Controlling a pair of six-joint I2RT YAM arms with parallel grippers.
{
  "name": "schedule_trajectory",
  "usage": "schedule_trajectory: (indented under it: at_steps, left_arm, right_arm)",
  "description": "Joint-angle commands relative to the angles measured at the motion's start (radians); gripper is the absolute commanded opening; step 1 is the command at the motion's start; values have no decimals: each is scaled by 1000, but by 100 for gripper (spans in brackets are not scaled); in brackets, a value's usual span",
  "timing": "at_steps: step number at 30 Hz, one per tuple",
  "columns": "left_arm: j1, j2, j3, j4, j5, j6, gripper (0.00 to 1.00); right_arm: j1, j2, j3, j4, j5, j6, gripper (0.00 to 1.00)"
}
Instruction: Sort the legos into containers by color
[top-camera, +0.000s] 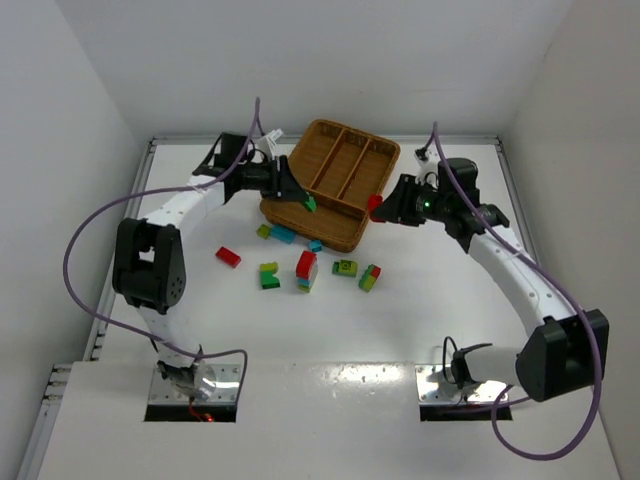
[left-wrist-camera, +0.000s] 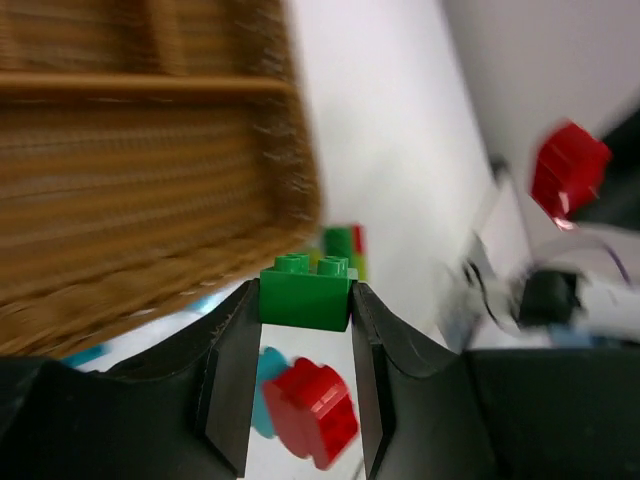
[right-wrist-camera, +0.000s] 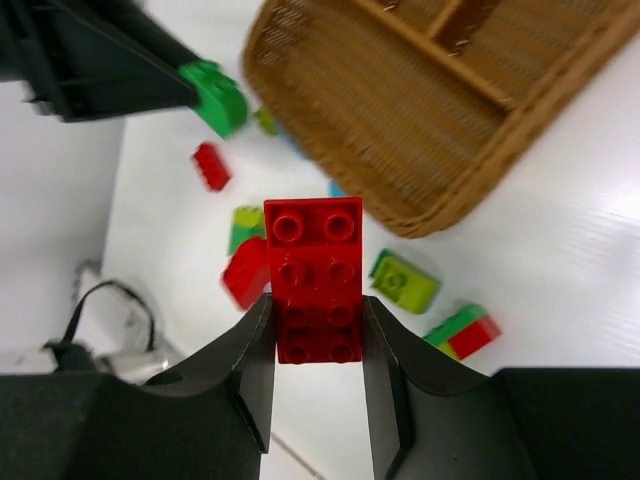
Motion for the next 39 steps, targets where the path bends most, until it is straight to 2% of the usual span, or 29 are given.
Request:
schedule_trajectory:
  at_steps: [1, 2, 8, 9, 12, 16, 18, 23, 25, 26, 27, 28, 30, 31, 32, 33, 34, 35, 39]
  left_arm:
    - [15, 6, 133, -133, -374, -49, 0]
    - [15, 39, 157, -145, -450, -50, 0]
    - [15, 245, 413, -190, -575, -112, 0]
    - [15, 279, 500, -190, -610, -128, 0]
    - [6, 418, 685, -217, -659, -154, 0]
    - [6, 605, 869, -240, -637, -188, 0]
    - [6, 642, 935, -240, -637, -204, 0]
    - [6, 679, 944, -173, -647, -246, 0]
    - [6, 701, 963, -164, -641, -257, 33]
    - [6, 701, 972, -164, -627, -257, 44]
    - [6, 714, 984, -164, -612, -257, 50]
    - [6, 715, 993, -164, -588, -257, 64]
    - [6, 704, 993, -155, -578, -257, 76]
    - [6, 695, 993, -155, -562, -245, 87]
    - [-3, 666, 977, -155, -561, -244, 92]
    - [-3, 652, 977, -155, -561, -232, 96]
    - [-3, 635, 977, -167, -561, -232, 99]
    - [-15, 594, 964, -167, -561, -219, 99]
    - [-15, 439, 856, -187, -612, -171, 99]
  right_arm:
    - [6, 41, 68, -68, 191, -5, 16]
    - [6, 52, 83, -68, 203, -5, 16]
    - [15, 170, 181, -69, 326, 37, 16]
    - [15, 216, 218, -69, 362, 46, 16]
    - [15, 299, 310, -69, 415, 55, 17]
    - [15, 483, 474, -69, 446, 64, 19]
    - [15, 553, 544, -91, 446, 55, 20]
    - [15, 742, 750, -140, 446, 55, 22]
    - [15, 820, 823, -140, 456, 55, 24]
    - [15, 847, 853, -157, 456, 64, 27]
    - [15, 871, 883, -189, 473, 64, 33]
    - [15, 912, 935, -207, 487, 64, 33]
    - [24, 928, 960, -220, 507, 73, 37]
    - [24, 939, 960, -220, 516, 74, 48]
    - [24, 939, 960, -220, 516, 84, 57]
    - [24, 939, 960, -220, 516, 84, 71]
    - [24, 939, 960, -220, 516, 84, 75]
    - [24, 939, 971, -220, 516, 84, 78]
    - [24, 908, 1003, -240, 528, 74, 78]
